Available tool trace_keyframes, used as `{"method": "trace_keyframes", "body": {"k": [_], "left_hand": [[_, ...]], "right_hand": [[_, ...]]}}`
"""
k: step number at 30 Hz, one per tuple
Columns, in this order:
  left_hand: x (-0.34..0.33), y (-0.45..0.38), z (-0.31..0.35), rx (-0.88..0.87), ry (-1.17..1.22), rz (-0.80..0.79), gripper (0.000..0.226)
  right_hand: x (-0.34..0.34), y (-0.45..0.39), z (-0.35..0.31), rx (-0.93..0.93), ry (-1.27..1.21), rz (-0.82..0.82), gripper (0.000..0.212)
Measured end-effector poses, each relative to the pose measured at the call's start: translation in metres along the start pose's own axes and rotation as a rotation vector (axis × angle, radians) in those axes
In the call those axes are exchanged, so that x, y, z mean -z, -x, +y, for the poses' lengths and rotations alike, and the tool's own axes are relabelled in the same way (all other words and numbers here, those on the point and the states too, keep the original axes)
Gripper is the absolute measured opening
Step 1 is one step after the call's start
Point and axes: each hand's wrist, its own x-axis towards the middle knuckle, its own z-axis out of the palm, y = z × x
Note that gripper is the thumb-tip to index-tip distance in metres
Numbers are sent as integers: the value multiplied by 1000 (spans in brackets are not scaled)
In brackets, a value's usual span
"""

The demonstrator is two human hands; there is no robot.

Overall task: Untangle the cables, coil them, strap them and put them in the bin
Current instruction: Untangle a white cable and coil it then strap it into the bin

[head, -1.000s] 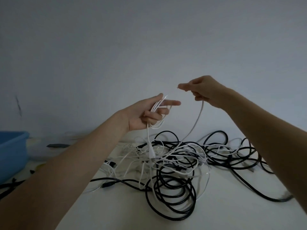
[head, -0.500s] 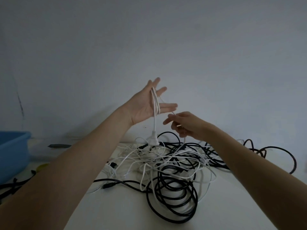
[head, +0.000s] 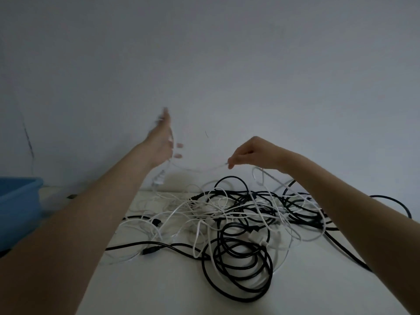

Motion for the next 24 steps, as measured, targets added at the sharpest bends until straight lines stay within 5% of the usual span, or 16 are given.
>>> {"method": "trace_keyframes", "body": {"k": [4, 6, 13, 20, 24], "left_hand": [[-30, 19, -18, 229, -161, -573, 57], [-40, 27, -21, 305, -163, -723, 50], [-41, 36, -26, 323, -183, -831, 46], [-49, 33, -14, 302, 55, -979, 52], [-47, 34, -12, 276, 71, -1064, 52]], "right_hand": [[-4, -10, -25, 66, -43, 42, 17], [2, -10, -26, 54, -89, 129, 19], [28, 1, 4, -106, -325, 435, 27], [0, 2, 4, -128, -774, 105, 30], [-14, 0, 8, -123, -848, 145, 39]]}}
